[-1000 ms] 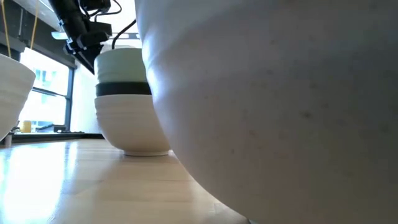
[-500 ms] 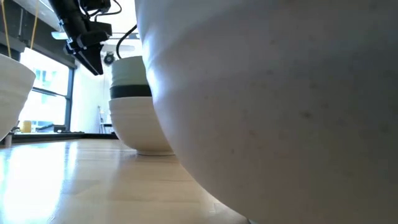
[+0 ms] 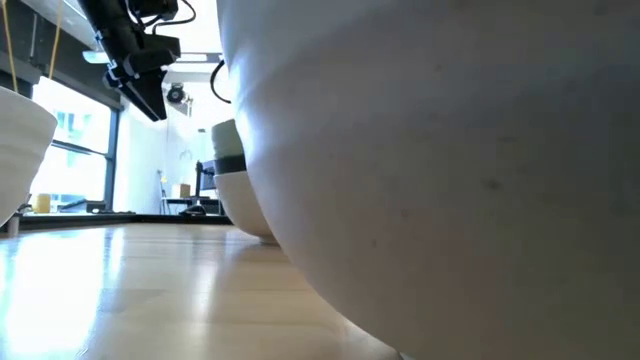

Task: Nest bowls inside each other
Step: Stack the green bowl on the black bowl

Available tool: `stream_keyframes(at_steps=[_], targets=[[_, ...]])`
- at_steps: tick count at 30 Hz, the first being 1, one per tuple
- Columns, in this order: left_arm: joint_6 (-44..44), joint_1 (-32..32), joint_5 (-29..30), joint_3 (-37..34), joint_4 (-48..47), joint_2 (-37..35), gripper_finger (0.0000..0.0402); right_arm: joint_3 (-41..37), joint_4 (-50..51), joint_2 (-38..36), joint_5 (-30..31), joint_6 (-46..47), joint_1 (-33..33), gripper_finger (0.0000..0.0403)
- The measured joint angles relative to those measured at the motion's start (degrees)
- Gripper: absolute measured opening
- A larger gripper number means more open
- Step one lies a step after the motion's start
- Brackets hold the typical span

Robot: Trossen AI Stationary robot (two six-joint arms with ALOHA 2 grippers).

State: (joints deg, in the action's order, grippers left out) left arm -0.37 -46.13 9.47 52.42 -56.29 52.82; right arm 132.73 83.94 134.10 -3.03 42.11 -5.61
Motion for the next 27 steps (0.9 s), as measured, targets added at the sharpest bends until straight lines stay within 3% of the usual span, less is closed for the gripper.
stream_keyframes(at_steps=[9,20,27], targets=[[0.1,0.0,0.0,0.0,0.0,0.0,0.0177,0.0,0.1,0.0,-0.2,-1.0,-0.1,0.0006],[0.2,0.0,-0.6,0.0,0.0,0.0,0.0177,0.0,0.1,-0.1,-0.6,-1.0,-0.4,0.0101],[0.1,0.0,-1.5,0.0,0.0,0.0,0.0177,0.0,0.1,-0.1,-0.4,-2.1,-0.4,0.0125]])
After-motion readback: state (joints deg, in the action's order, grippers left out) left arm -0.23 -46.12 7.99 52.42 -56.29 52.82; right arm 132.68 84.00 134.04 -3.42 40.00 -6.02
